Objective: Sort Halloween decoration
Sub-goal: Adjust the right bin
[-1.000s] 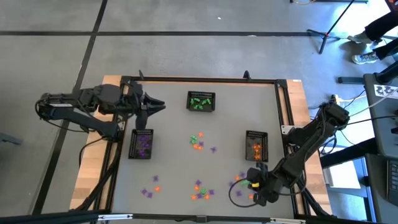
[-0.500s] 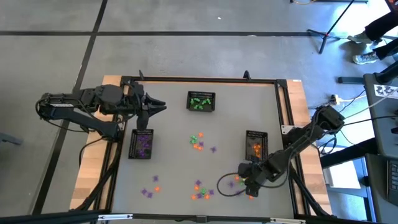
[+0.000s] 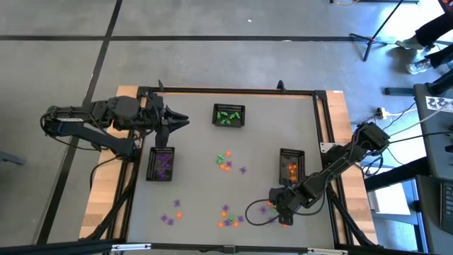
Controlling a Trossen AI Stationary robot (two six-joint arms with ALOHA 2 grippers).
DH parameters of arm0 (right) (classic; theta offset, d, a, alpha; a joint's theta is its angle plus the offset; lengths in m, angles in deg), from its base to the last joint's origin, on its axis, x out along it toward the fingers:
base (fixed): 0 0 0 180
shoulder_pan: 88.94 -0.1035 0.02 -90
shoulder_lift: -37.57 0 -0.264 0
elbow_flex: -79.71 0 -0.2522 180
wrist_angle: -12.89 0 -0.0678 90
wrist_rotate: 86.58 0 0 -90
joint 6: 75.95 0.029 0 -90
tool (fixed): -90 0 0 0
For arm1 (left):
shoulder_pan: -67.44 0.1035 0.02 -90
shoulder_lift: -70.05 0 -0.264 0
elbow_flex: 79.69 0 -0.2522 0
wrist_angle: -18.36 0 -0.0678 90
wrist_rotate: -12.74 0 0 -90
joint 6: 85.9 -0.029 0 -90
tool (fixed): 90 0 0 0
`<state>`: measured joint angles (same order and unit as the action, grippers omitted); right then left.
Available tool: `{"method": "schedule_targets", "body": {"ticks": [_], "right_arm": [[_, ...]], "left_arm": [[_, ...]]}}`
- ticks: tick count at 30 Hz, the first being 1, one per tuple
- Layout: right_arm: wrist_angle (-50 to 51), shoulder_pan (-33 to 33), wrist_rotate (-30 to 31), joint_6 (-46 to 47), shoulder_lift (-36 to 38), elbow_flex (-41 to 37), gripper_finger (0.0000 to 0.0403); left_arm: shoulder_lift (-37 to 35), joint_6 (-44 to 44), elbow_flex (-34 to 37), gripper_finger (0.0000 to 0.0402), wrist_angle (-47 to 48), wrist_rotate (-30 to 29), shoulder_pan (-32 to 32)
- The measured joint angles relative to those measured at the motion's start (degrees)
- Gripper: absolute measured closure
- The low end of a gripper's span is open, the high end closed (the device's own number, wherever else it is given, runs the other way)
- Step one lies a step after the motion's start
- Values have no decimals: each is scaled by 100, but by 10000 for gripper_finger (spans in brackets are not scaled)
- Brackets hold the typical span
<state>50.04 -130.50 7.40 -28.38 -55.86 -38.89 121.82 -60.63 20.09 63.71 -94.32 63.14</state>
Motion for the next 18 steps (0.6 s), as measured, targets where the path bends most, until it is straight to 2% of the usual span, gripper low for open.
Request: {"method": "schedule_targets", "body": {"ticks": [11,18], "right_arm": [[473,74,245,-31,166,411,260],[575,-79,-65,-253,166,456,260]], "left_arm": [[0,-36,0,319,7,-48,1],[0,-36,0,319,9,-50,5]]}}
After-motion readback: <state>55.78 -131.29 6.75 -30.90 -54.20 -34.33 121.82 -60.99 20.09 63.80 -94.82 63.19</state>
